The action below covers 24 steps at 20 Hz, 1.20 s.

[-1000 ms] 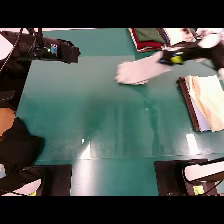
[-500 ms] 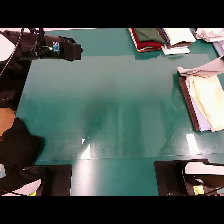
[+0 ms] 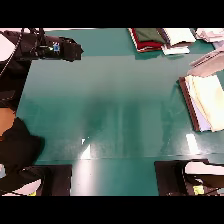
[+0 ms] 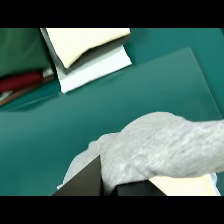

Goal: Fold the shirts.

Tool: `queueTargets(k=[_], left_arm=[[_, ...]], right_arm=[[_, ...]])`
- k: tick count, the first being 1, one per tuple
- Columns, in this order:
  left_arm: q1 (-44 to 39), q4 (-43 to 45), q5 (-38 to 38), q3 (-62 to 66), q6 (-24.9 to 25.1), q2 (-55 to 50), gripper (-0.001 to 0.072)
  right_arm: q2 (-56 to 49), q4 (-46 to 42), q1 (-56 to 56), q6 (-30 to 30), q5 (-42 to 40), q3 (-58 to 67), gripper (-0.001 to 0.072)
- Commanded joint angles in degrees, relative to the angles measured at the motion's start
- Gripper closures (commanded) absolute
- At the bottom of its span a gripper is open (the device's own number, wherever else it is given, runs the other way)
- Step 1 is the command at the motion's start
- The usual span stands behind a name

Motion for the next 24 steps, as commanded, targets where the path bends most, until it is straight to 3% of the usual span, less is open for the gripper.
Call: queueTargets(k=[1, 6, 13, 14, 16, 17, 21, 24], left_arm=[[-0.04, 0.00, -1.55, -0.02, 0.00, 0.00, 0.0687], [-0.02, 0.02, -2.95, -0.02, 0.46, 0.00, 0.0687], [-0.02, 0.02, -2.99, -0.02, 1.11, 0.00, 0.0687], [-0.02, 0.02, -3.02, -0.02, 1.11, 0.00, 0.0687], [-0.04, 0.02, -3.28, -0.02, 1.14, 0.00, 0.0687], [-0.02, 0.02, -3.63, -0.02, 1.40, 0.00, 0.0687], [-0.04, 0.02, -4.39, -0.02, 1.92, 0.00, 0.0687], [-0.02, -0.02, -4.24, -0.02, 1.90, 0.00, 0.0687]], right_arm=[[2.32, -6.27, -0.04, 0.61, 5.20, -2.10, 0.0700], [13.22, -16.13, -2.16, 1.16, 5.49, -19.37, 0.0700], [28.13, -17.51, -12.87, 1.03, 2.75, -45.03, 0.0698], [29.11, -17.49, -13.92, 0.96, 1.88, -47.17, 0.0653], [29.90, -17.57, -15.87, 0.92, 1.18, -50.07, 0.0232], [29.86, -18.03, -17.11, 0.94, 1.38, -50.25, 0.0109], [29.90, -21.14, -22.49, 1.42, 2.27, -44.13, 0.0104], [29.88, -9.03, -21.46, 1.64, 0.11, -36.87, 0.0107]])
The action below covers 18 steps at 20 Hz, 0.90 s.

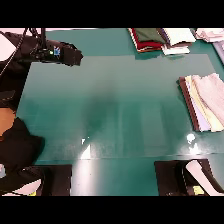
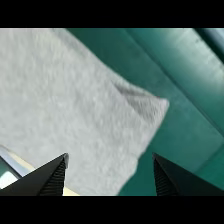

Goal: Fold the shirts.

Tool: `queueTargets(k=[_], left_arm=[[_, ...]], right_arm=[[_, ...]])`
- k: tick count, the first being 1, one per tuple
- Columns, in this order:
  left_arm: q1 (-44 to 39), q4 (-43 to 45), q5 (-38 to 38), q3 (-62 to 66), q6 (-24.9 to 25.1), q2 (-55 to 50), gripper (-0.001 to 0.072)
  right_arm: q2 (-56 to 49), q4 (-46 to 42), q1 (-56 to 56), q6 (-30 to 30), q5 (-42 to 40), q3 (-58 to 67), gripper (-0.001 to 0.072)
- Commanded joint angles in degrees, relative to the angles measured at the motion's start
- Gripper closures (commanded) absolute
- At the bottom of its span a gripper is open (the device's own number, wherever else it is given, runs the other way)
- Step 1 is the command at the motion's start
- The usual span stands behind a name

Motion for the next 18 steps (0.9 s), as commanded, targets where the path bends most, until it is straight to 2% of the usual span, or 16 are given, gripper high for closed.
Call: queueTargets(k=[1, 4, 8, 12, 13, 15, 18], left_arm=[[0.00, -0.02, -0.15, -0.02, 0.13, 0.00, 0.0687], [0.00, 0.04, -0.09, -0.02, 0.13, 0.00, 0.0687], [0.00, 0.07, -0.11, -0.02, 0.13, 0.00, 0.0687], [0.00, 0.04, 0.35, -0.02, 0.13, 0.00, 0.0687], [0.00, 0.04, 0.37, -0.02, 0.13, 0.00, 0.0687], [0.00, 0.04, 0.35, -0.02, 0.13, 0.00, 0.0687], [0.00, 0.04, 0.35, -0.02, 0.13, 0.00, 0.0686]], right_arm=[[0.22, 12.63, 1.81, 0.42, -2.49, 6.80, 0.0107], [0.22, 21.86, 15.15, 0.42, -2.93, 11.06, 0.0108], [-0.37, 22.08, 38.21, 0.35, -6.25, 11.58, 0.0120], [-4.28, 22.08, 54.77, 0.35, -7.39, 11.67, 0.0133], [-5.40, 22.08, 57.72, 0.33, -7.41, 11.67, 0.0280], [-7.10, 22.08, 61.70, 0.31, -7.39, 11.67, 0.0682], [-8.76, 22.23, 64.41, 0.28, -7.58, 11.67, 0.0699]])
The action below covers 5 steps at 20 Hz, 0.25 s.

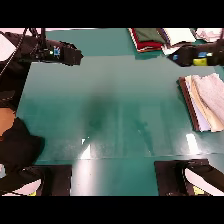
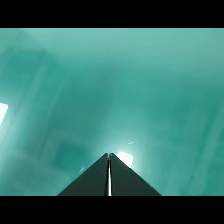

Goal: Fold the shirts.

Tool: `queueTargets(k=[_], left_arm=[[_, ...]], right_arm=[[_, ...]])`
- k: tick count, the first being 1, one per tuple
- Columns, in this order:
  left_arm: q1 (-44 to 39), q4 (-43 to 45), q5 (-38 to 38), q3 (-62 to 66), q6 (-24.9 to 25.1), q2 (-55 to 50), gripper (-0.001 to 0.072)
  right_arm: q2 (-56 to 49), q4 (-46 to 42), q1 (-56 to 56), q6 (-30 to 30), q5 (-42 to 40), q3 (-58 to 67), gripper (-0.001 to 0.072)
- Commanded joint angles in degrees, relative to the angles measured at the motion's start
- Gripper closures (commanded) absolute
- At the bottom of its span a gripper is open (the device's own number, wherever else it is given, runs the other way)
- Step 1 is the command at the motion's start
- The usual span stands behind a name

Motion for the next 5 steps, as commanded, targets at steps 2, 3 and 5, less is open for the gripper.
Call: queueTargets(k=[2, 3, 5], left_arm=[[0.00, 0.02, 0.04, -0.02, 0.00, 0.00, 0.0687], [0.00, 0.02, 0.04, -0.02, 0.00, 0.00, 0.0687], [0.00, 0.02, 0.04, -0.02, 0.00, 0.00, 0.0687]], right_arm=[[-1.77, 0.37, 4.70, -0.07, -0.37, 0.04, 0.0699], [-1.55, 0.31, 4.70, -0.07, -0.37, 0.04, 0.0699], [-1.09, 0.28, 4.70, -0.07, -0.39, 0.02, 0.0699]])
